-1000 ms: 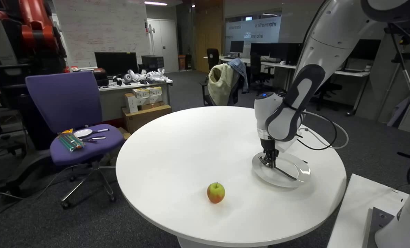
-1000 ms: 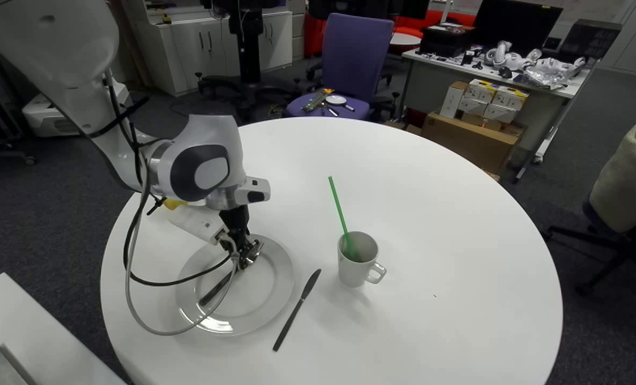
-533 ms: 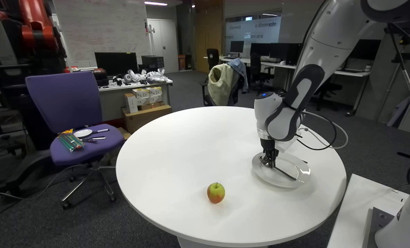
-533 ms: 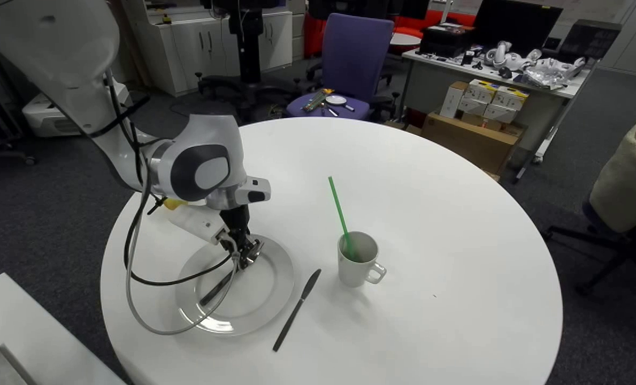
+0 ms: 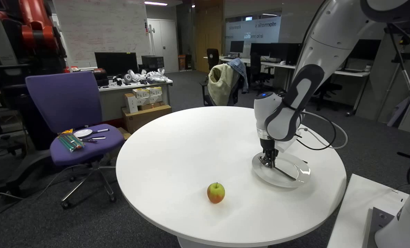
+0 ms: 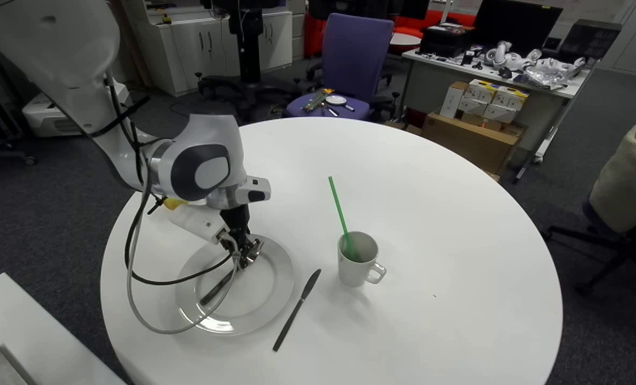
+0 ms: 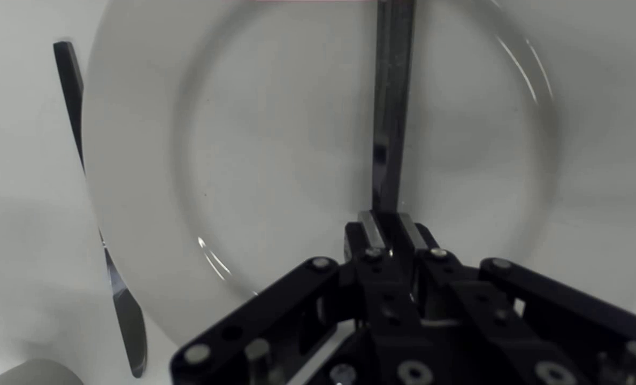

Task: Place the fork on the plate

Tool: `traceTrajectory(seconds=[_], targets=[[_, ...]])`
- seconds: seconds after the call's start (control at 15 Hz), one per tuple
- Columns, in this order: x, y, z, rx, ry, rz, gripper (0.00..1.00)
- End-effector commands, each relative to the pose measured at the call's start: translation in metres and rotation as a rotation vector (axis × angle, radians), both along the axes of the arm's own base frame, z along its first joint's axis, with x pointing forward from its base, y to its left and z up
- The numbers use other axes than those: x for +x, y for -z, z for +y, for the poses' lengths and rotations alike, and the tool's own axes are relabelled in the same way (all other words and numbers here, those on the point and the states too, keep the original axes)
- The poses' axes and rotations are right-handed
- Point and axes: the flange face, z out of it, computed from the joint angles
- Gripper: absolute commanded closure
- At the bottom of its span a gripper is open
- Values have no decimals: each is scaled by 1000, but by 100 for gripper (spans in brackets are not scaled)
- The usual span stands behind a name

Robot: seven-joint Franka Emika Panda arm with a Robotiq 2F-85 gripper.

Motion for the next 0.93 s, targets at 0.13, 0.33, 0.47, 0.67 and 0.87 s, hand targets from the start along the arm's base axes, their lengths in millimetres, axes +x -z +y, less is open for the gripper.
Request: traceTrajectory(seconds=[0.13, 0.33, 0.47, 0.67, 0.87], targets=[[6, 1, 0, 15, -20, 4, 97], [7, 3, 1, 16, -23, 7, 97], [7, 5, 1, 16, -25, 10, 97], [9, 6, 0, 16, -25, 10, 97], [9, 6, 0, 17, -24, 10, 97]])
